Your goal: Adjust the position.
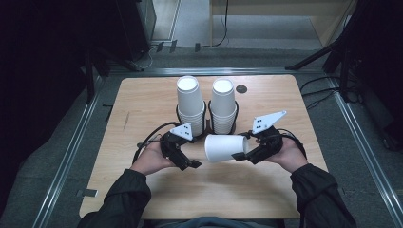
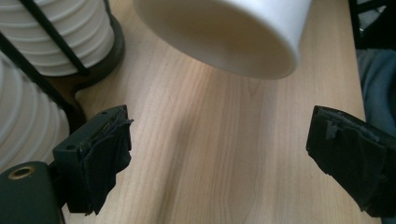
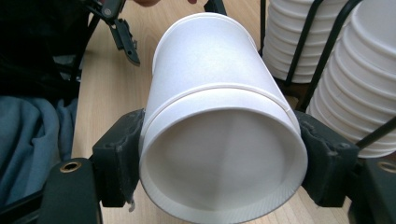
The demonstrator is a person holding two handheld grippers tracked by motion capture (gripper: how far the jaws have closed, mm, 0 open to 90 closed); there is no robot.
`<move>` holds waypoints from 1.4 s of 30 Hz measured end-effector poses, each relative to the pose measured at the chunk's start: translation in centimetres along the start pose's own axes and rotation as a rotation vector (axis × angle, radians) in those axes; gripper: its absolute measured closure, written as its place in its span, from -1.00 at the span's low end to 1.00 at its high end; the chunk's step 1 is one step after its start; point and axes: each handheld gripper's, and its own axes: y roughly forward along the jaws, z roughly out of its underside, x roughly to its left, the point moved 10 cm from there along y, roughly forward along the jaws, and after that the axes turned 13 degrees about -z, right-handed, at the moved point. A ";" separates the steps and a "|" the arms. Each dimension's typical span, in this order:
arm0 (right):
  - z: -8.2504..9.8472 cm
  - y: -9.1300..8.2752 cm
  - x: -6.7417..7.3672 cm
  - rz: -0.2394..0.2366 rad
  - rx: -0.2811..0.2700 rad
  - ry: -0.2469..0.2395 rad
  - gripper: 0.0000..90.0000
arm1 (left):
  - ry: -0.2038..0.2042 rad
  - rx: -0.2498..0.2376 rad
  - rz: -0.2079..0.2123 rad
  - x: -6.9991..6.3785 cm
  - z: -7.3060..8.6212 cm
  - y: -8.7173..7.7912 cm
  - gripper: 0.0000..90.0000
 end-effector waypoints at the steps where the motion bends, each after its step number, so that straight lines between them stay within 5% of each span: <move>1: 0.0 -0.1 -0.1 0.004 -0.006 0.003 -0.43 | -0.009 -0.007 -0.001 0.1 -0.1 0.0 -0.85; 7: -0.8 -0.8 0.1 -0.019 -0.070 0.010 -0.43 | -0.053 -0.053 -0.018 0.3 -0.4 0.4 -0.92; 12: -1.5 -0.7 0.4 -0.038 -0.096 0.000 -0.43 | -0.071 -0.096 0.049 -0.6 -1.2 0.7 -0.92; 23: -2.9 0.1 1.6 -0.093 -0.131 -0.028 -0.43 | -0.060 -0.191 0.083 -1.9 -3.1 1.0 -0.92; 34: -3.6 0.8 2.2 -0.150 -0.168 -0.026 -0.43 | -0.059 -0.308 0.082 -2.1 -4.1 -0.6 -0.80; 42: -3.4 1.1 2.1 -0.150 -0.150 -0.020 -0.41 | -0.057 -0.260 0.092 -2.0 -3.7 -0.4 -0.72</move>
